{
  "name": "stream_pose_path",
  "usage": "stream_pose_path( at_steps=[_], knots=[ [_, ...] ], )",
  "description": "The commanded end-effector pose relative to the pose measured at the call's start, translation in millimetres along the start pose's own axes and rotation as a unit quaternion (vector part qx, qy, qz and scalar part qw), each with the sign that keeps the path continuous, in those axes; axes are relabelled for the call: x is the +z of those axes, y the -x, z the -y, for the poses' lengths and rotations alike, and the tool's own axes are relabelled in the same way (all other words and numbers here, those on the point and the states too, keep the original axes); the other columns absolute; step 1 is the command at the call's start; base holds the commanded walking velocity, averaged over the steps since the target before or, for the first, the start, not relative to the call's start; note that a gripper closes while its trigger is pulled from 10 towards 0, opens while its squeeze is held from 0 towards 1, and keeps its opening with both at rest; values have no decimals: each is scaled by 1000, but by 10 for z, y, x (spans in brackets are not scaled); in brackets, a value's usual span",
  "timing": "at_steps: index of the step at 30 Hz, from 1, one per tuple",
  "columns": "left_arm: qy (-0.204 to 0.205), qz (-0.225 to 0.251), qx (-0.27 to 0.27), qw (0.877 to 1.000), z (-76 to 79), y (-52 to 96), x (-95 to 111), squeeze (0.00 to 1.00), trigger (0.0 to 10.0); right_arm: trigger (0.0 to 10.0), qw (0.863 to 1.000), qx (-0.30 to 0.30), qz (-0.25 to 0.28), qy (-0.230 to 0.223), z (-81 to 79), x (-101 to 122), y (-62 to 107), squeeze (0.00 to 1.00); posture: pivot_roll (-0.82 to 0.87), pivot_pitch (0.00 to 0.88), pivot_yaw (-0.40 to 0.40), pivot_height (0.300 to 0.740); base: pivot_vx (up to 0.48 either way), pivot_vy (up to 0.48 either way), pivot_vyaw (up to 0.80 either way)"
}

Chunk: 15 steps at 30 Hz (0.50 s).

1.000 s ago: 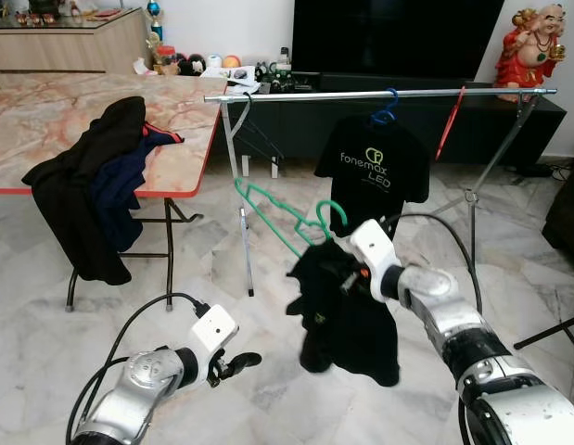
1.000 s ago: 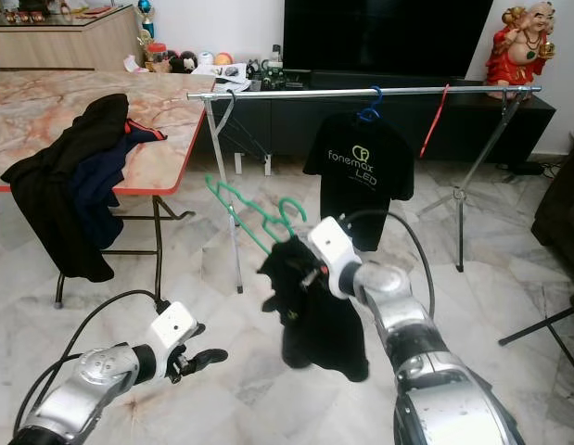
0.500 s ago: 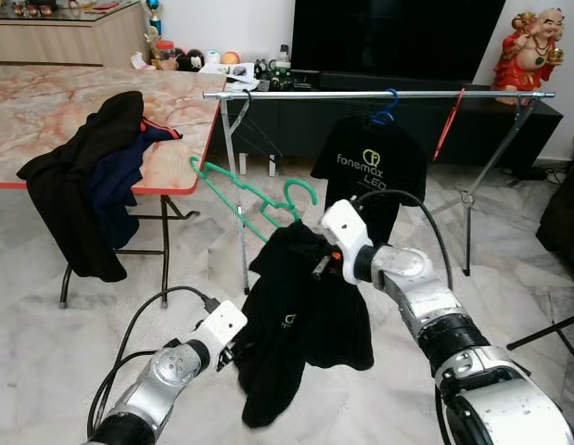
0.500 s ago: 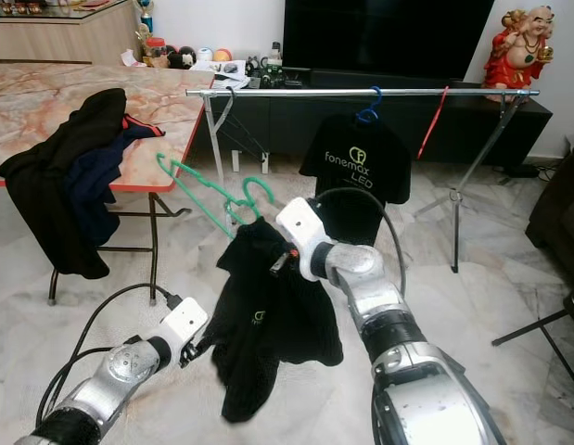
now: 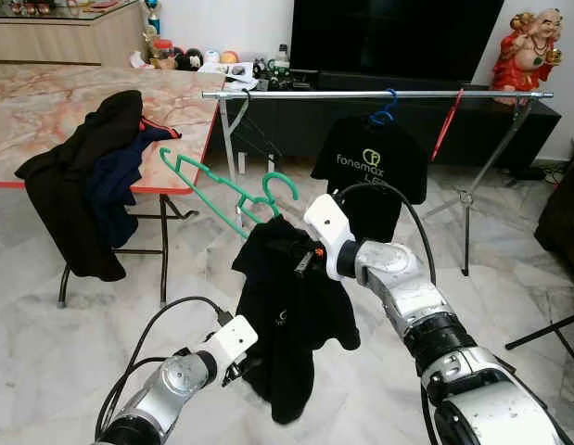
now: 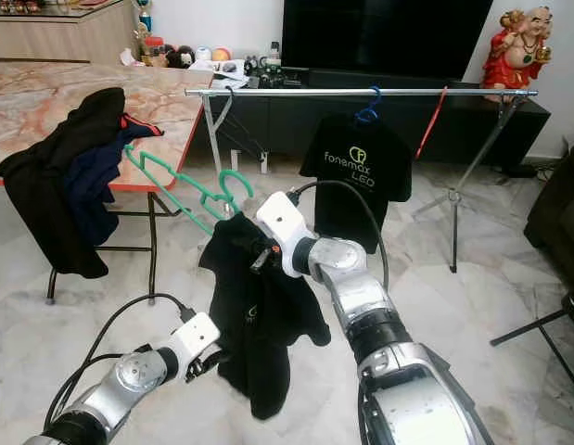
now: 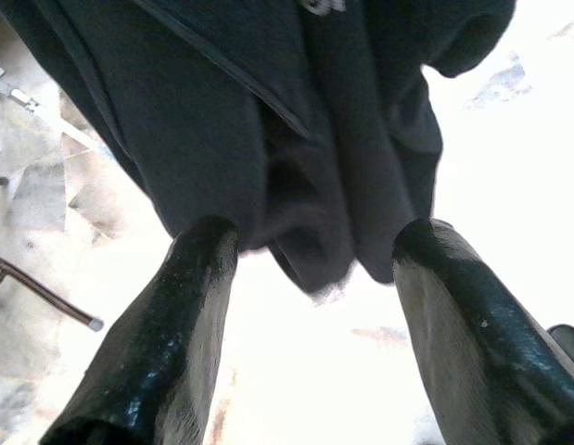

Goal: Hang hanger

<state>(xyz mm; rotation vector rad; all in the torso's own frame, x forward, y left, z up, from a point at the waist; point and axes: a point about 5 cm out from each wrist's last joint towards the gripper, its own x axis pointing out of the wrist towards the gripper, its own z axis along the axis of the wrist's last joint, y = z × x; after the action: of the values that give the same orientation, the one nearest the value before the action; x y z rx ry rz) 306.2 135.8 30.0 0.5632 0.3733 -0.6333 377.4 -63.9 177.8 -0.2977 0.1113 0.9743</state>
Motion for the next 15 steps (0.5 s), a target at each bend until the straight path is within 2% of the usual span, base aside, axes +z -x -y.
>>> stream_pose_path(
  at_steps=[1, 7, 8, 11, 15],
  knots=[
    [-16, -10, 9, 1000, -2, -18, -14, 0, 10000, 0, 1000, 4, 24, 10, -14, 123, -5, 0, 158, 5, -77, 740, 0, 0, 0],
    [-32, -47, 95, 994, -137, -52, -29, 0, 10000, 0, 999, 9, 30, 13, -38, 164, -4, 0, 152, 1, -74, 740, 0, 0, 0],
    [-13, -45, 101, 994, -140, -51, -37, 0, 10000, 0, 999, 9, 30, 14, -37, 163, -1, 0, 147, 0, -74, 740, 0, 0, 0],
    [-4, -45, 113, 993, -149, -48, -41, 0, 10000, 0, 999, 9, 30, 14, -37, 162, 4, 0, 149, 0, -75, 740, 0, 0, 0],
    [1, -46, 101, 994, -127, -61, -43, 0, 10000, 0, 999, 8, 28, 14, -40, 153, 3, 0, 150, 0, -73, 740, 0, 0, 0]
  ],
)
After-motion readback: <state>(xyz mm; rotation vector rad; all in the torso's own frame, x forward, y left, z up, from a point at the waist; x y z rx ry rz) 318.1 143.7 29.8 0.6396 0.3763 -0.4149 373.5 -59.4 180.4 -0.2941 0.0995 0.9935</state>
